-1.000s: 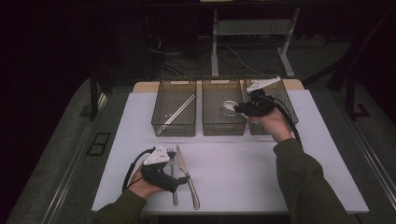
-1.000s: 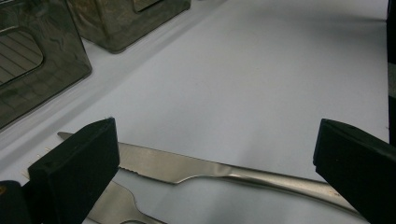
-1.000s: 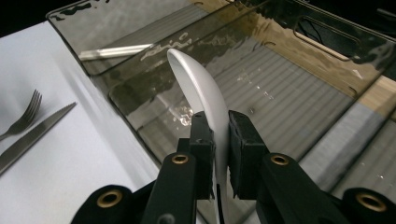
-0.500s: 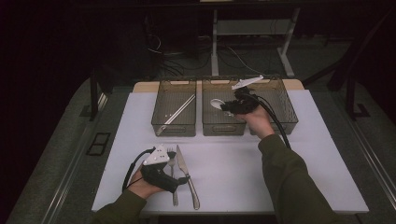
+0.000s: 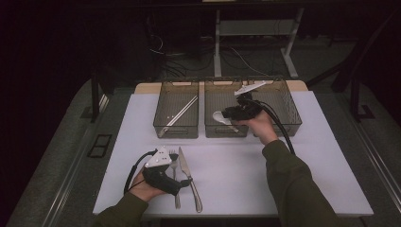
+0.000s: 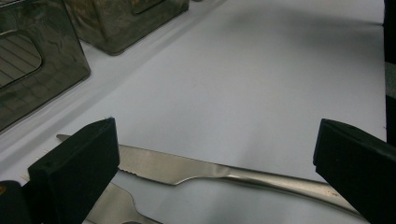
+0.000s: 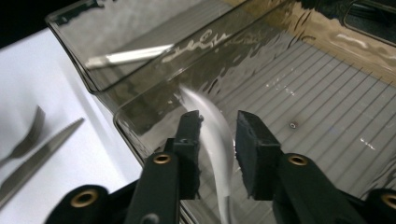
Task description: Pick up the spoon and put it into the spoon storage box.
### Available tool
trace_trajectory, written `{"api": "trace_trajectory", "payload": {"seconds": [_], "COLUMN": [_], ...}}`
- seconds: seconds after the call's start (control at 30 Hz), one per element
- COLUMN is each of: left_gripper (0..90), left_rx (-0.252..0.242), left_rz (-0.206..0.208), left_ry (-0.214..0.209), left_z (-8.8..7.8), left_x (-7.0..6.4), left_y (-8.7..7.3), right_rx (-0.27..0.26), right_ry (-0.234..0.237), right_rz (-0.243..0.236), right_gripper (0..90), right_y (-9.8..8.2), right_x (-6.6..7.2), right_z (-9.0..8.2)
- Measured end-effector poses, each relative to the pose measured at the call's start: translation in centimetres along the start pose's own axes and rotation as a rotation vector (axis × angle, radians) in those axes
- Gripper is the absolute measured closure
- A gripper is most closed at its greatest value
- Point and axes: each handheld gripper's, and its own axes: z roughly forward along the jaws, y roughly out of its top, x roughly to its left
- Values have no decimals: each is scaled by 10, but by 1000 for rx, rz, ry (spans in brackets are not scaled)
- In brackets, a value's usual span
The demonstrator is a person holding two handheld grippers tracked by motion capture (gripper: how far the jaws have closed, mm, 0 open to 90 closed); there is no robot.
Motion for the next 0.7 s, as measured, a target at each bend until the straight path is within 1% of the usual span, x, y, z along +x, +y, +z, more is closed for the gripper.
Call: {"api": "trace_trajectory", "payload": {"seconds": [0.17,0.2,0.27,0.4,0.57,0.67,0.7], "left_gripper": [0,0,0,0,0,0,0], "left_rx": [-4,-5,-3,-5,-6,-4,7], "left_rz": [-5,-9,-4,-10,-11,-12,-1], "left_ry": [1,1,3,4,10,12,13], "left_z": [0,0,0,0,0,0,-1], "left_x": [0,-1,0,-1,0,0,1], "left_y": [0,0,0,0,0,0,0], "right_rx": [-29,-31,-43,-69,-84,-95,-95], "right_ry": [2,4,5,4,14,19,24], "right_rz": [10,22,28,5,8,0,6], "right_gripper": [605,583,545,484,422,403,400], "right_y": [-1,-1,-2,-6,-14,-22,-25], "right_x": [-2,-1,-1,1,3,3,3], "right_z": [-8,-11,-15,-26,-41,-50,-53]}}
